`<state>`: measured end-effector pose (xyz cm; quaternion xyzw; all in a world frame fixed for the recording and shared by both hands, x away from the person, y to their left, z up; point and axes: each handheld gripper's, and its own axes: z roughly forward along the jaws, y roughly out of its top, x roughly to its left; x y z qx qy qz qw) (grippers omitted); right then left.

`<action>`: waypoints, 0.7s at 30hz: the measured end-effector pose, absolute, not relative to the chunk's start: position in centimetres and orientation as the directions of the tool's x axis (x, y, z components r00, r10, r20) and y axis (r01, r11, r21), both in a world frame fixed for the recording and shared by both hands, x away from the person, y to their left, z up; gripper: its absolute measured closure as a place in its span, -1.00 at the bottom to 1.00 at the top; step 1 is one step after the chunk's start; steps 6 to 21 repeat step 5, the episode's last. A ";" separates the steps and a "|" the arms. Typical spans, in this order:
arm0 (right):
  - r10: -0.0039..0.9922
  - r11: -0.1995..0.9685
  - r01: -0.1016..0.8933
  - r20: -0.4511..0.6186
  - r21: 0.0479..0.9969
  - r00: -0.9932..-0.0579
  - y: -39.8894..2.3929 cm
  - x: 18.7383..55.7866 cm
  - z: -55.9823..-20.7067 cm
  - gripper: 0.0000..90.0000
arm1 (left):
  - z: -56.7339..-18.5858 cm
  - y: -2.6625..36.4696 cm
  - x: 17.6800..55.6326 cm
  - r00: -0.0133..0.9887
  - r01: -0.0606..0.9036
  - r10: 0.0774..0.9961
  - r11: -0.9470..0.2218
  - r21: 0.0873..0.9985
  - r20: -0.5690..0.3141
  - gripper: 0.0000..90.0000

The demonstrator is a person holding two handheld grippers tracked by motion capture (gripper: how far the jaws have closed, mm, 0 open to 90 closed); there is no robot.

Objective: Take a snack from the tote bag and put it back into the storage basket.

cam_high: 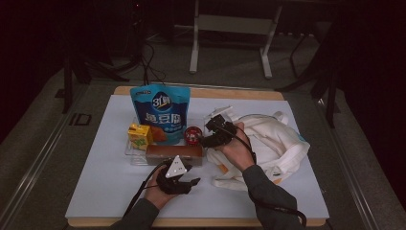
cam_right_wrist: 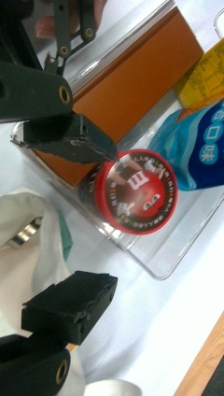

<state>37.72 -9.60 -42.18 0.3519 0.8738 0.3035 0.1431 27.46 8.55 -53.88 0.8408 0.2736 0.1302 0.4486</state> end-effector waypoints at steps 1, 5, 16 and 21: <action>0.703 0.568 0.529 -0.036 0.631 -0.711 -9.8 37.7 -42.2 -0.24 | -53.9 8.5 27.5 0.816 0.344 0.577 -0.447 0.826 -0.027 -0.04; 0.705 0.564 0.532 -0.033 0.631 -0.709 -10.7 37.5 -42.3 -0.24 | -53.9 8.6 27.5 0.816 0.344 0.577 -0.446 0.826 -0.029 -0.04; 0.705 0.564 0.532 -0.033 0.631 -0.709 -10.7 37.5 -42.3 -0.24 | -53.9 8.6 27.5 0.816 0.344 0.577 -0.446 0.826 -0.029 -0.04; 0.705 0.564 0.532 -0.033 0.631 -0.709 -10.7 37.5 -42.3 -0.24 | -53.9 8.6 27.5 0.816 0.344 0.577 -0.446 0.826 -0.029 -0.04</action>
